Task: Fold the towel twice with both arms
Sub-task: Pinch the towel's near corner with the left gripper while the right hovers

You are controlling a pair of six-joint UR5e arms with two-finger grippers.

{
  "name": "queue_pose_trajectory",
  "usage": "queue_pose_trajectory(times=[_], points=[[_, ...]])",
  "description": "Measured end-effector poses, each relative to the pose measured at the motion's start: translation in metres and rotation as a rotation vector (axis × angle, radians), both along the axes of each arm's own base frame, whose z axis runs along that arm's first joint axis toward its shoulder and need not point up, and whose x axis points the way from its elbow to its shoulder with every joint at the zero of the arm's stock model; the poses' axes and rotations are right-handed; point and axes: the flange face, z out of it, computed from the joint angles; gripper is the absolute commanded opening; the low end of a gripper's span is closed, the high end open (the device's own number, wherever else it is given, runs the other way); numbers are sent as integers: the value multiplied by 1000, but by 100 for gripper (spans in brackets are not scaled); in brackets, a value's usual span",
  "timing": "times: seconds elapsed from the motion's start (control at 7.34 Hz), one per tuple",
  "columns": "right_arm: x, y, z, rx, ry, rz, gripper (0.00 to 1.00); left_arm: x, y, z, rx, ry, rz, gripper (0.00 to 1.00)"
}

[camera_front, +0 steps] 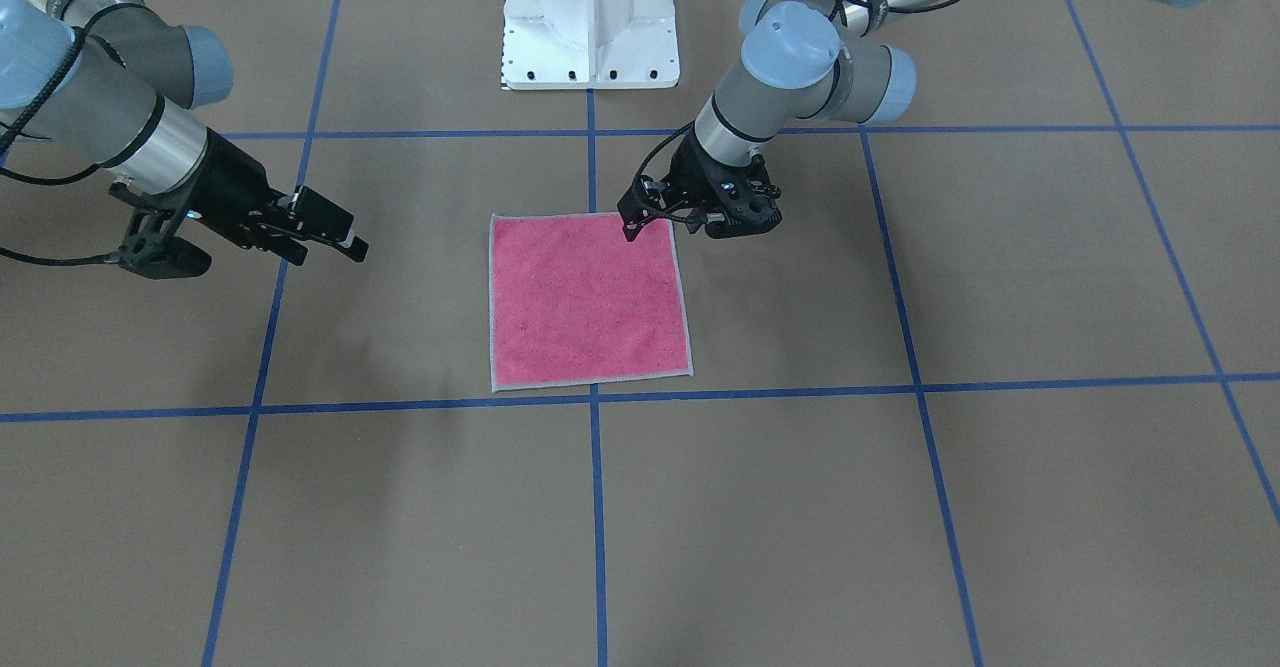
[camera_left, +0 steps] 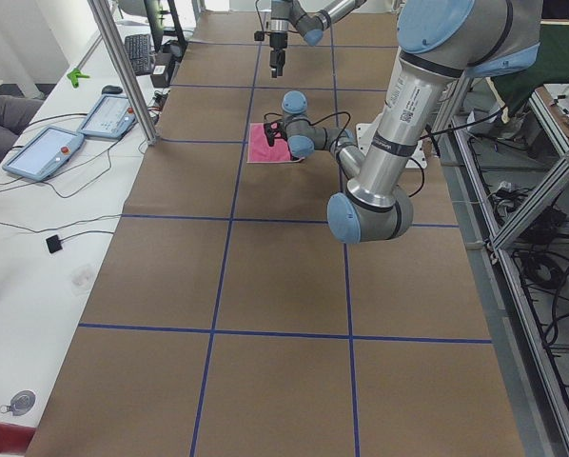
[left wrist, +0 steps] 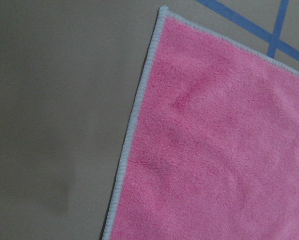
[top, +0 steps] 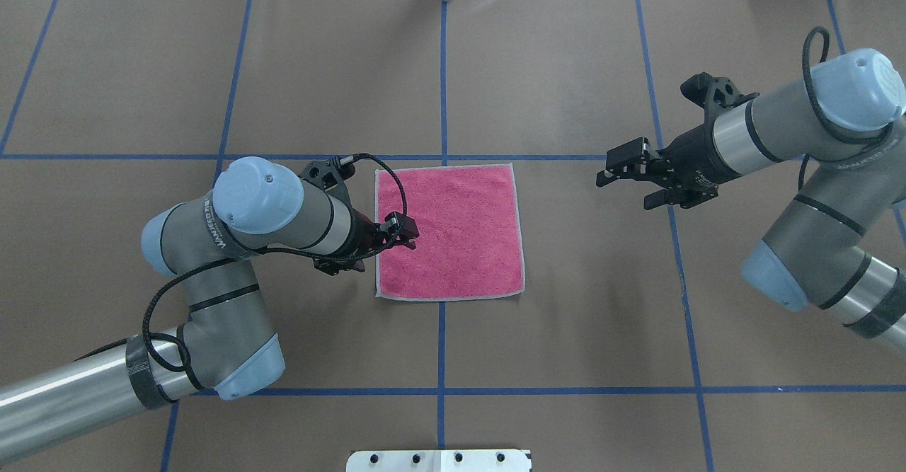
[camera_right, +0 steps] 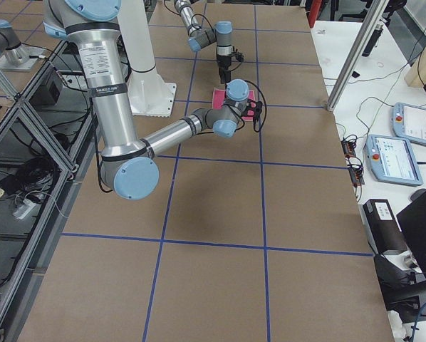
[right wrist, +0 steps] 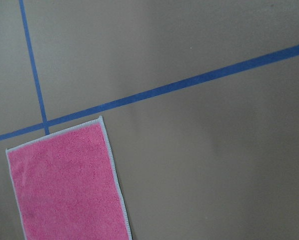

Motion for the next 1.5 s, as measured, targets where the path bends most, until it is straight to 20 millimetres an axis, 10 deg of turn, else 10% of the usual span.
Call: queue_pose_trajectory(times=[1.5], points=[[-13,3,-16,-29,-21,0,99,13,15,7,8,17,35,95]])
